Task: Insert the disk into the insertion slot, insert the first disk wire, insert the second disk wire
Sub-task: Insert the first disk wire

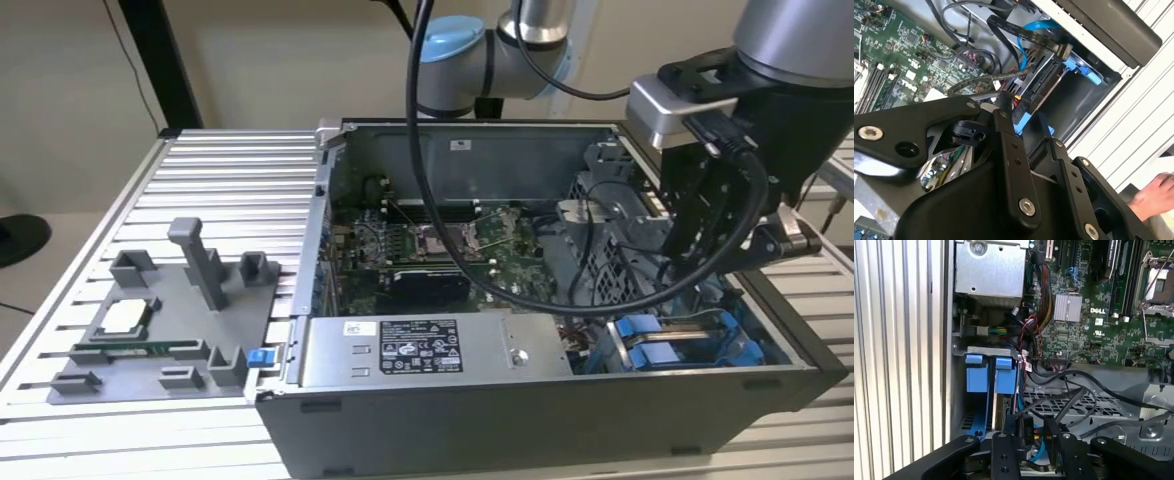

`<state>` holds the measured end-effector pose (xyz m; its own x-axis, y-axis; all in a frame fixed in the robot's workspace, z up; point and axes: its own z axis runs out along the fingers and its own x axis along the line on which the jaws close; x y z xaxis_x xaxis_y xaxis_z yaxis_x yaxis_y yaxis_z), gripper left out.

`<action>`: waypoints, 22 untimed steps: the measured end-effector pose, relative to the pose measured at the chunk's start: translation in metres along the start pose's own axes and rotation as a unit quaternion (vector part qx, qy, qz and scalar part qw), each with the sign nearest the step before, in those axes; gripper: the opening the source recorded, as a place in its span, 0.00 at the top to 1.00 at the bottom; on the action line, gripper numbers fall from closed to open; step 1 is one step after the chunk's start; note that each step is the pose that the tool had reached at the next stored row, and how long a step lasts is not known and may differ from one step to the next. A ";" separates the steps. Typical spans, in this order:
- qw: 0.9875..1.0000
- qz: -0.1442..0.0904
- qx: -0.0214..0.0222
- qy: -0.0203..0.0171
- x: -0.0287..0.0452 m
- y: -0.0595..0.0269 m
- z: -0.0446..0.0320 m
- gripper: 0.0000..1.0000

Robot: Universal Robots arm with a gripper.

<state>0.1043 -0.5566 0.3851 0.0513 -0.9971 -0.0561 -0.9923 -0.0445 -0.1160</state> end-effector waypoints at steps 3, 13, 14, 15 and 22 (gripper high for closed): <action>1.000 -0.005 0.014 0.000 -0.0001 0.0002 0.0019 0.00; 1.000 -0.005 0.016 0.000 -0.0012 0.0023 0.0030 1.00; 1.000 -0.004 0.016 0.000 -0.0014 0.0024 0.0030 1.00; 1.000 -0.004 0.016 0.000 -0.0016 0.0025 0.0030 1.00; 1.000 -0.004 0.017 0.000 -0.0020 0.0026 0.0030 1.00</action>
<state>0.1020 -0.5546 0.3819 0.0600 -0.9967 -0.0542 -0.9873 -0.0513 -0.1503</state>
